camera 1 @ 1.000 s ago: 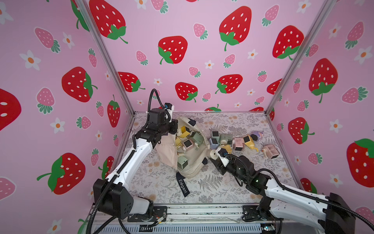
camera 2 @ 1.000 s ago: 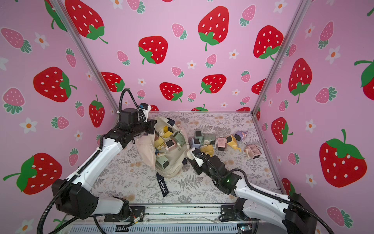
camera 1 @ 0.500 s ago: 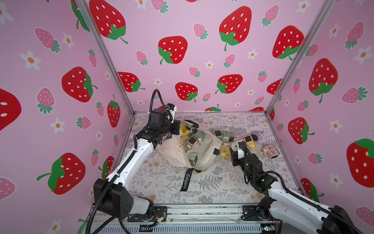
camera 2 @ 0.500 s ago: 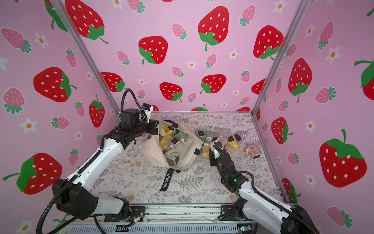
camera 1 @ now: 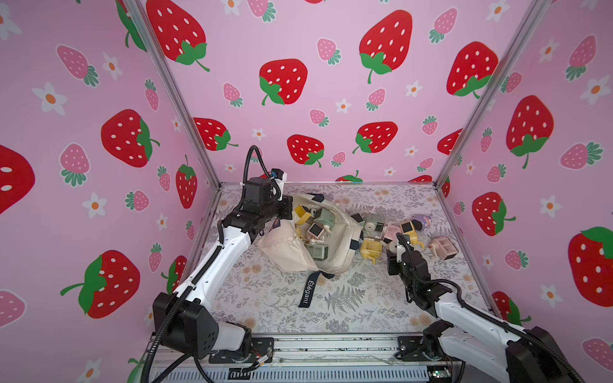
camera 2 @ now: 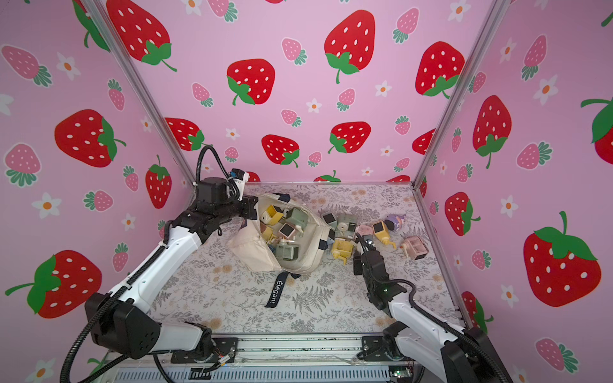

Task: Take out the pencil sharpeners from the tote bags
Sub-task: Place the pencil sharpener at the center of the board.

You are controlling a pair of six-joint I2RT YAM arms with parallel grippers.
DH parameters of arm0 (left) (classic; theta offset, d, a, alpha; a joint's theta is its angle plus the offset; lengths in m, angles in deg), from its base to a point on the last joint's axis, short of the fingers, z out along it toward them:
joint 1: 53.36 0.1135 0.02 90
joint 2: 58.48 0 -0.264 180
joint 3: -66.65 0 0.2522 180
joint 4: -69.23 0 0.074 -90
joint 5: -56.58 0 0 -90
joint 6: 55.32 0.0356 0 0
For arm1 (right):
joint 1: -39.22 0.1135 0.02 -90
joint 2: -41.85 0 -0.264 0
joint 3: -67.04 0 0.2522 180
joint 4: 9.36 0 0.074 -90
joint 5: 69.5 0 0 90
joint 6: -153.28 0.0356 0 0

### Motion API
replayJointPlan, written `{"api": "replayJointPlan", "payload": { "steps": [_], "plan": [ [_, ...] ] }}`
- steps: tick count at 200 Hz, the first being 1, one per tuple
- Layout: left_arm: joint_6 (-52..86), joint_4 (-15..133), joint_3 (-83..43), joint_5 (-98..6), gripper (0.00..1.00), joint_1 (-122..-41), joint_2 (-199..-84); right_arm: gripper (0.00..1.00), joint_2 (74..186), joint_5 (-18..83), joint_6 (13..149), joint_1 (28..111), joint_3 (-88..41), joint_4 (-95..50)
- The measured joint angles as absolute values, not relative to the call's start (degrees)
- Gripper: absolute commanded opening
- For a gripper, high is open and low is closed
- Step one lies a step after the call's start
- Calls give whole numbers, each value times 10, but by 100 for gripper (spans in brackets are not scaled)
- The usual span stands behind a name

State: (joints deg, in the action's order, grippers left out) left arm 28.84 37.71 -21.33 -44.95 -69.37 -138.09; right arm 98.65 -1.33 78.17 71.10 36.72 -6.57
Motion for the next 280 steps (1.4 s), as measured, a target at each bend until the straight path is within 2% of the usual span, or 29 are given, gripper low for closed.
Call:
{"api": "replayJointPlan", "payload": {
  "steps": [53, 146, 175, 190, 239, 280],
  "plan": [
    [288, 377, -213, -449, 0, -694, -1381, 47, 1006, -45, 803, 692, 366, -72],
    [288, 377, -213, -450, 0, -694, -1381, 51, 1154, -12, 810, 681, 306, -46],
    [288, 377, -213, -449, 0, -694, -1381, 77, 1190, -4, 807, 674, 280, -33],
    [288, 377, -213, -448, 0, -694, -1381, 85, 1194, 2, 807, 672, 275, -28],
    [288, 377, -213, -448, 0, -694, -1381, 88, 1164, 39, 796, 672, 274, -28],
    [288, 377, -213, -448, 0, -694, -1381, 88, 1102, 134, 766, 688, 284, 13]
  ]
}}
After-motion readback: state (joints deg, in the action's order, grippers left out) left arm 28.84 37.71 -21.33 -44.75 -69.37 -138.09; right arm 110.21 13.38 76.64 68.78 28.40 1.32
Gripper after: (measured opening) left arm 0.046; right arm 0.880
